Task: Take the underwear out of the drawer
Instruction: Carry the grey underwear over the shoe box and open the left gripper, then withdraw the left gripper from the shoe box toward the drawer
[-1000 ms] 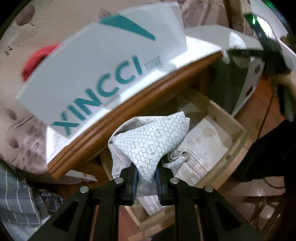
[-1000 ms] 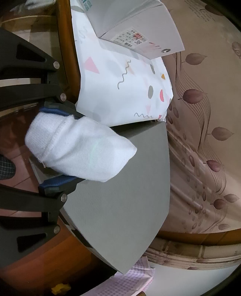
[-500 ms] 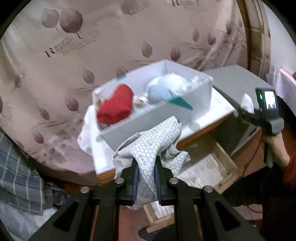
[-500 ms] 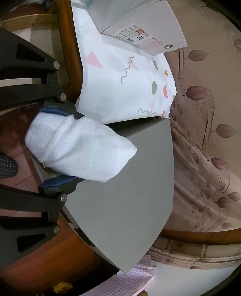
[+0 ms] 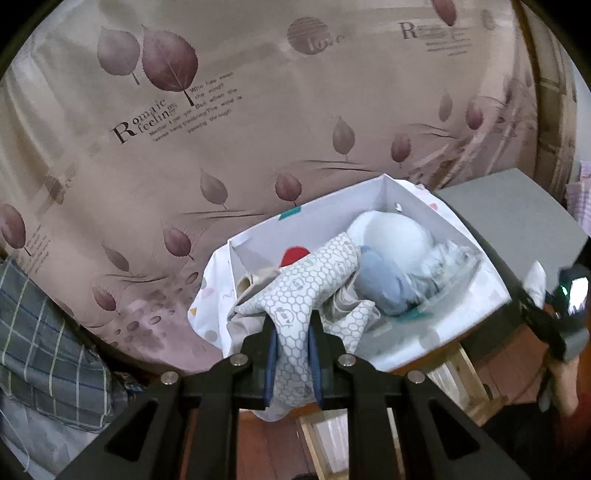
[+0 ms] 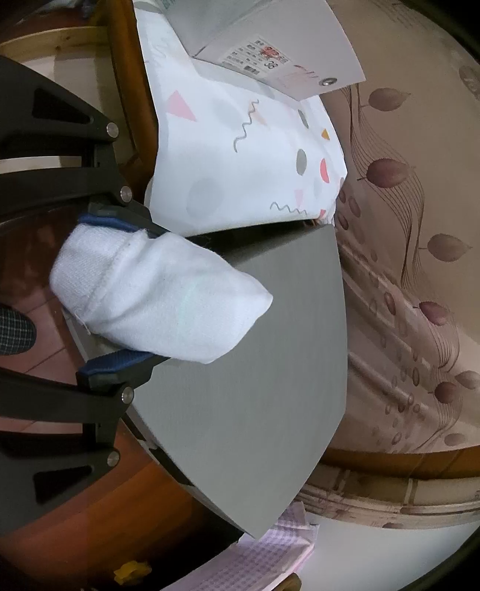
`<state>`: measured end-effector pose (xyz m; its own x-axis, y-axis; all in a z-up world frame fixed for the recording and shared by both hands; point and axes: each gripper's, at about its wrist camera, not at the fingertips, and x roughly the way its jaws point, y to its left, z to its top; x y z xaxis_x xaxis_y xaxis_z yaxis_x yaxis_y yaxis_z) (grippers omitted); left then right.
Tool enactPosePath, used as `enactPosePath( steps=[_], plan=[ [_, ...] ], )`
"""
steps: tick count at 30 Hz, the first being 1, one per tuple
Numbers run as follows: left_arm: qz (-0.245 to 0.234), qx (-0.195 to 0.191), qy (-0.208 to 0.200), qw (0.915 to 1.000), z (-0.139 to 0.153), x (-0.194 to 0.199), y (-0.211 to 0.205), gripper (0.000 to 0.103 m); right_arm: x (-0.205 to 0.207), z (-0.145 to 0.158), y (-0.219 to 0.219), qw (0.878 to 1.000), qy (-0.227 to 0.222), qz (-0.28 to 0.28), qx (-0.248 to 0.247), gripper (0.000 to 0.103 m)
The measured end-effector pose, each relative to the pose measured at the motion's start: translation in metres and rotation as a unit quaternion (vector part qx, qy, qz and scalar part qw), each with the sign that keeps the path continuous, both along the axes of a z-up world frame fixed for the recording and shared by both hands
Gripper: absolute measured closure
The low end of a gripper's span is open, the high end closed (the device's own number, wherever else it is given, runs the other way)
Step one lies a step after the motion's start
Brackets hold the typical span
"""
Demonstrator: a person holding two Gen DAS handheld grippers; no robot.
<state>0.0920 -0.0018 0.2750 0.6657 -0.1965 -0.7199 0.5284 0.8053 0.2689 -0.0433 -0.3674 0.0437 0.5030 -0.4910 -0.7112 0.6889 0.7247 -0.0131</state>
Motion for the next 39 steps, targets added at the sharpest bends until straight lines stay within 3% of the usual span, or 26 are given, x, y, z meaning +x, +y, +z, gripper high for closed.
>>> enactPosePath(
  steps=[5, 12, 16, 24, 32, 39],
  plan=[
    [0.019, 0.007, -0.001, 0.9998, -0.006, 0.040, -0.020, 0.088, -0.001, 0.001, 0.000, 1.000, -0.001, 0.001, -0.003, 0.054],
    [0.055, 0.005, 0.027, 0.9981, -0.030, 0.094, -0.033, 0.088, -0.001, -0.001, -0.001, 1.000, 0.000, 0.004, 0.001, 0.054],
    [0.049, -0.001, 0.032, 0.9983, -0.045, 0.110, -0.042, 0.088, -0.001, -0.001, -0.001, 1.000, 0.001, 0.005, 0.000, 0.054],
    [0.012, 0.008, 0.032, 0.9994, -0.072, 0.118, -0.070, 0.088, -0.003, 0.000, -0.001, 1.000, 0.002, 0.005, -0.001, 0.054],
    [-0.013, 0.023, 0.062, 0.9978, -0.095, 0.127, -0.103, 0.088, -0.001, -0.002, 0.000, 1.000, 0.008, 0.008, -0.007, 0.054],
    [-0.025, 0.021, 0.063, 0.9975, -0.092, 0.118, -0.110, 0.083, -0.001, -0.002, 0.001, 1.000, 0.009, 0.010, -0.008, 0.054]
  ],
)
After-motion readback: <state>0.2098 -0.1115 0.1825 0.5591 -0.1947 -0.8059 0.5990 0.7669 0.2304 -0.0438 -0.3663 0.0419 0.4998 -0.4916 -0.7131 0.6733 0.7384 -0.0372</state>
